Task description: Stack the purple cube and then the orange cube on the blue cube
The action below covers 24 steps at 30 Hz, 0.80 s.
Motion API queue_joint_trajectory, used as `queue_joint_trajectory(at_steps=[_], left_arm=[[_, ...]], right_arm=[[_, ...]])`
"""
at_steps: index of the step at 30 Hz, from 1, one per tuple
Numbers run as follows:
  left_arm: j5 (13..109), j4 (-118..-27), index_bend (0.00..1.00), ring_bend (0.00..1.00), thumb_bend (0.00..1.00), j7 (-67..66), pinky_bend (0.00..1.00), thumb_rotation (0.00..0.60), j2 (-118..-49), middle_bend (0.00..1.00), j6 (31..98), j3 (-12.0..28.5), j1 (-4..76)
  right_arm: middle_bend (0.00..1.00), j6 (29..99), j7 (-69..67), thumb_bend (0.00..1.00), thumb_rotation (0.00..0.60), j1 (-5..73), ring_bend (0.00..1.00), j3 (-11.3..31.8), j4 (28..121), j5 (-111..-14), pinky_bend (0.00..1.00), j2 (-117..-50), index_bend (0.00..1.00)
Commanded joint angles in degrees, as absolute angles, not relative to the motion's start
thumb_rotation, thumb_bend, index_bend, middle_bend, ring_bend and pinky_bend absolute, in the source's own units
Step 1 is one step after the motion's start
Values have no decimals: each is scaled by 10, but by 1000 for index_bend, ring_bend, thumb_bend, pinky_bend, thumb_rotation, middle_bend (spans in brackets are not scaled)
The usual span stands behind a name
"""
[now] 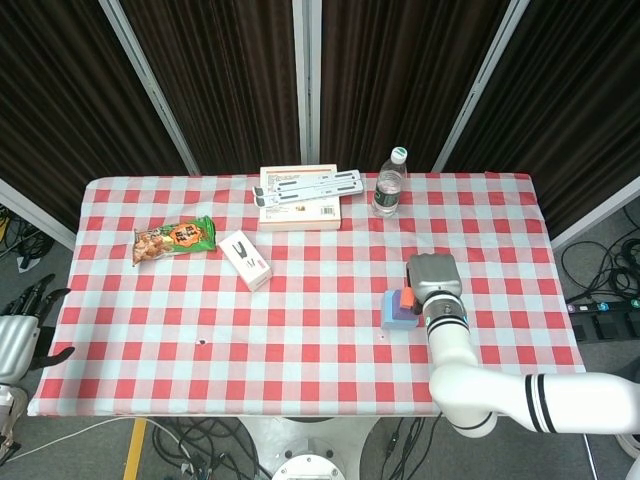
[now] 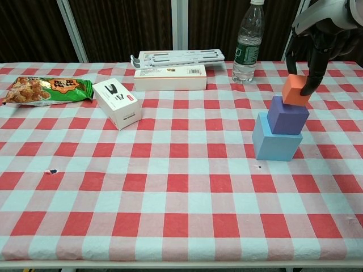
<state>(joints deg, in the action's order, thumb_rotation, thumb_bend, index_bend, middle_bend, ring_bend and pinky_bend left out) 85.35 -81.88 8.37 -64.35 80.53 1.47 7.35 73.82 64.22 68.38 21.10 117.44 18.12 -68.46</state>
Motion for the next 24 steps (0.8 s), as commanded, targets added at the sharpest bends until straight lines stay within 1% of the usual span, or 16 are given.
queue_joint_trajectory(at_steps=[1,13,24], left_arm=[[853,-819,248,133,51,84,271,600,-644,143,806,15,74],[852,-818,249,133,51,85,271,600,-644,143,806,15,73],[852,-816,248,133,51,84,271,600,-645,143,806,15,74]], right_arm=[[1000,737,647,134,600,687,1000,209,1175,183,1000,-682,550],[1000,724,654,136,600,695,1000,192,1162,187,1000,-688,550],[1000,716,646,136,600,695,1000,186,1155,185,1000,-689,553]])
